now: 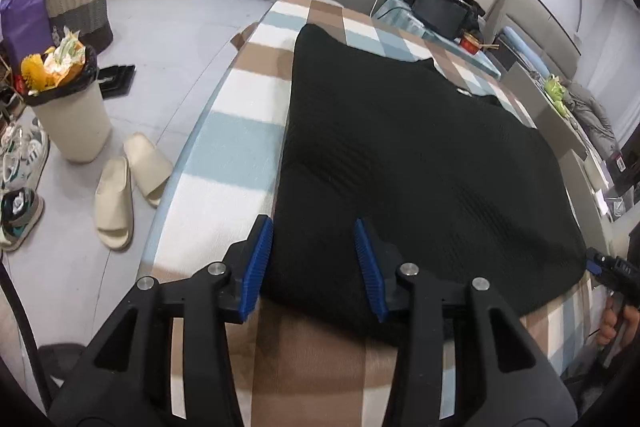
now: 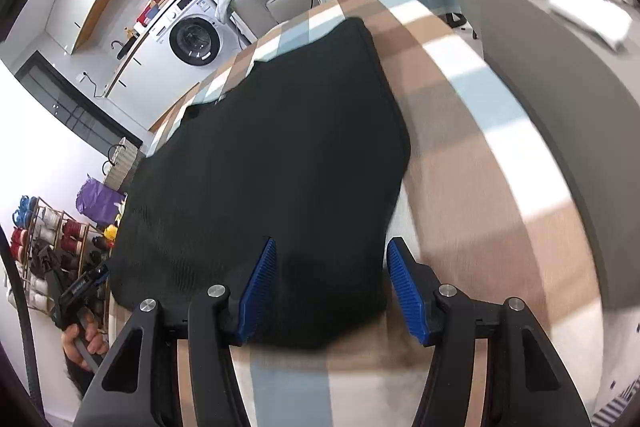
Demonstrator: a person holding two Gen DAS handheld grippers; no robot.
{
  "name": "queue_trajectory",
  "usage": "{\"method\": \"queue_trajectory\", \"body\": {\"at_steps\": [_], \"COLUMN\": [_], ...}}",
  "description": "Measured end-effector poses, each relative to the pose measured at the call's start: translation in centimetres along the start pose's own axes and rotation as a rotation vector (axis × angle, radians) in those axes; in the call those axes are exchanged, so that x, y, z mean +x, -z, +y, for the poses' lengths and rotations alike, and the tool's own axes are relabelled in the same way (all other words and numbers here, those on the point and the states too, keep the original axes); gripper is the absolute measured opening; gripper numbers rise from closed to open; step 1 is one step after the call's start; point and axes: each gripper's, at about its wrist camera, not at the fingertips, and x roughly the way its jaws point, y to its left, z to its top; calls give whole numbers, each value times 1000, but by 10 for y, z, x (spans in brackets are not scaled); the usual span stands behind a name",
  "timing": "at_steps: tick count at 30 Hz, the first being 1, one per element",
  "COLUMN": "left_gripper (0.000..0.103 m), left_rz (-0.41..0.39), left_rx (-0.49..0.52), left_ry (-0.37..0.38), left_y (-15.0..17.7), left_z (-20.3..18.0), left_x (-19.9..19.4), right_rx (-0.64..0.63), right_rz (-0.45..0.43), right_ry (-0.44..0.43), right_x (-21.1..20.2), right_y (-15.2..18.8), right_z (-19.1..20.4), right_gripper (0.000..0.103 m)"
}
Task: Fold small clothes
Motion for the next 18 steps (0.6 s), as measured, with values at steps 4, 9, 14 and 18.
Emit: {"method": "queue_trajectory", "body": {"at_steps": [4,9,14,18], "left_gripper": [48,49,49,49], "left_rz": [23,21,24,29], "left_rx": [12,-65,-90,-108], "left_ry": [-23,-24,-30,3], "left_y": [8,16,23,23], "left_z": [-1,11,12,9], "left_x": [-12,-13,-16,-12], "right_rx": [63,121,-42,27], "right_rz": [-6,-77,-185,-106], "right_ry": [-43,-87,-58,85], "right_x": [-8,-1,-19,-10], "right_y": [23,23,14,13], "right_z": [-5,-11,19,1], "right_gripper": [59,45,13,10]}}
